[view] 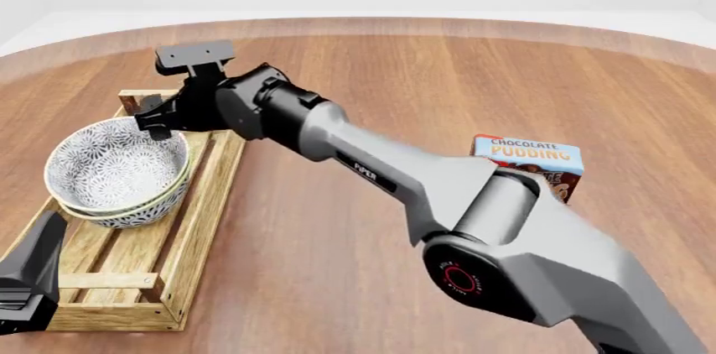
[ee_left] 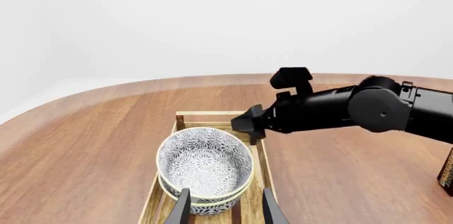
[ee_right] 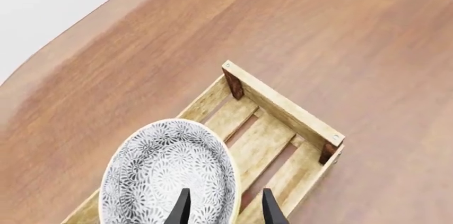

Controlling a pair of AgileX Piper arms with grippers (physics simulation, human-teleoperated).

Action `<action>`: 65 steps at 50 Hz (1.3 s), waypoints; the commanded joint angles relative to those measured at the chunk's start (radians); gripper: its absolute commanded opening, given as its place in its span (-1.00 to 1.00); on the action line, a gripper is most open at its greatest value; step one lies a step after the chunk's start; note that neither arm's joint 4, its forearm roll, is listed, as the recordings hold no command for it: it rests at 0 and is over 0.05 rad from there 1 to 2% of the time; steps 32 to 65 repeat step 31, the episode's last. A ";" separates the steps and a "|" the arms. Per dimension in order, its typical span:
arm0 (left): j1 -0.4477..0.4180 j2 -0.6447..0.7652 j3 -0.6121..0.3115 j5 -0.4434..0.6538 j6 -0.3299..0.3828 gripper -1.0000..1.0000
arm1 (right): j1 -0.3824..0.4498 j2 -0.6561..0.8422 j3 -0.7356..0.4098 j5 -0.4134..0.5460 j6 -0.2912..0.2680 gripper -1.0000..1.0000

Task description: Stack the left bowl on the right bowl and place them in the tray.

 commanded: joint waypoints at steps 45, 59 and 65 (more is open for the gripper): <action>0.000 0.000 0.000 0.000 0.000 1.00 | -0.045 -0.647 0.708 -0.292 -0.154 1.00; 0.000 0.000 0.000 0.000 0.000 1.00 | -0.045 -0.647 0.708 -0.292 -0.154 1.00; 0.000 0.000 0.000 0.000 0.000 1.00 | -0.045 -0.647 0.708 -0.292 -0.154 1.00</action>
